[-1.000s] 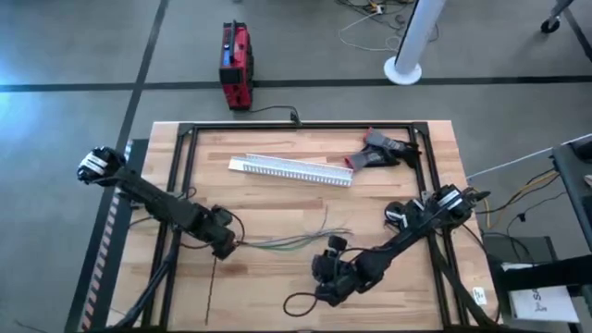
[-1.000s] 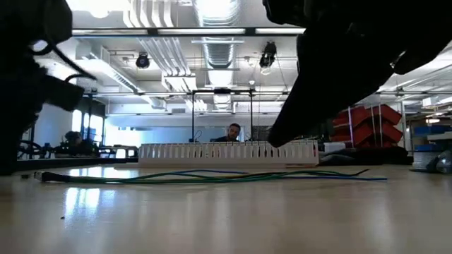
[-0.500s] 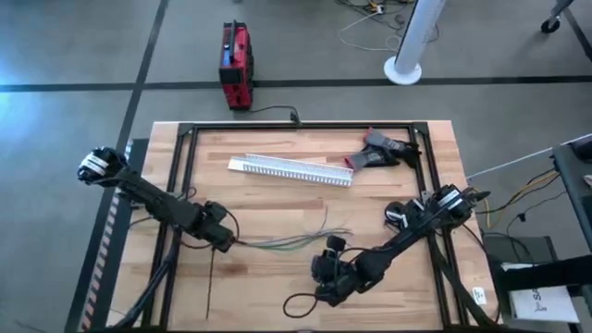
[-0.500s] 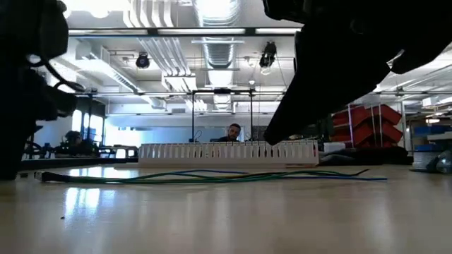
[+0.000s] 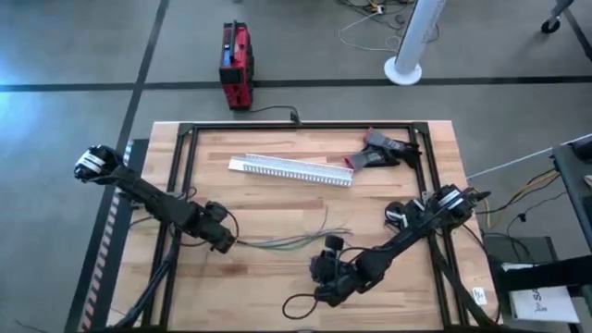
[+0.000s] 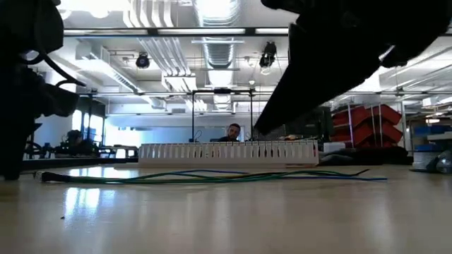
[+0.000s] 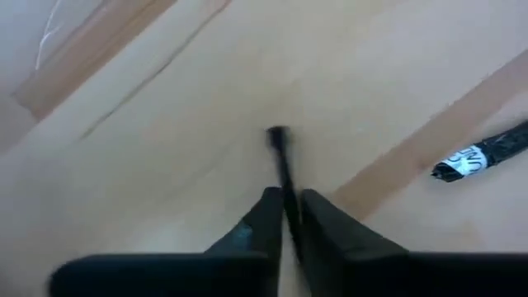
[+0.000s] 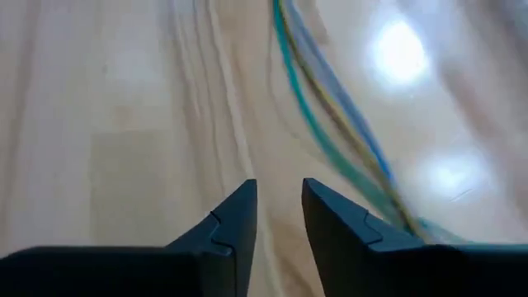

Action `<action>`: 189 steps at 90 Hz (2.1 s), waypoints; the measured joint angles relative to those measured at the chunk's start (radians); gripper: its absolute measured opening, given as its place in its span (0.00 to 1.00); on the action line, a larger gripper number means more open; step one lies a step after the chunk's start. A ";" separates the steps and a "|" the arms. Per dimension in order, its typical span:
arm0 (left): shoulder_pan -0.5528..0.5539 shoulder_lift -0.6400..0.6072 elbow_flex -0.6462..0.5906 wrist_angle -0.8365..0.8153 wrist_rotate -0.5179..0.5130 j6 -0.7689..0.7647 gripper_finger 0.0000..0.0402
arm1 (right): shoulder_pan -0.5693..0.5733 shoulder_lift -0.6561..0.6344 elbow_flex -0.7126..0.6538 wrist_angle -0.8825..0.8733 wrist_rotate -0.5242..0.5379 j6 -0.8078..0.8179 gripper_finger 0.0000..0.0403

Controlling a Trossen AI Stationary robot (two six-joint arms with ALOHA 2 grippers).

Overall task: Ziptie cables
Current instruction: Insert the black ziptie on the cable wires

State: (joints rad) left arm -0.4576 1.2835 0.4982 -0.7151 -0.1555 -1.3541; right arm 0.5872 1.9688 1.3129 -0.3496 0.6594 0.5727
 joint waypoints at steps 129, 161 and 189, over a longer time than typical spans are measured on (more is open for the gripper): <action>-0.287 0.316 0.143 1.112 -1.132 1.299 0.00 | -0.124 0.068 -0.143 1.125 0.170 -0.310 0.33; -0.294 0.147 0.118 1.115 -0.979 1.320 0.00 | -0.100 0.000 -0.155 1.082 0.048 -0.768 0.32; -0.294 -0.071 0.051 1.187 -0.739 1.382 0.00 | -0.139 -0.020 -0.173 1.174 -0.076 -0.835 0.27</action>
State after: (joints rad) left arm -0.7514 1.2129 0.5494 0.4717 -0.8942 0.0274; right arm 0.4484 1.9484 1.1395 0.8244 0.5830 -0.2625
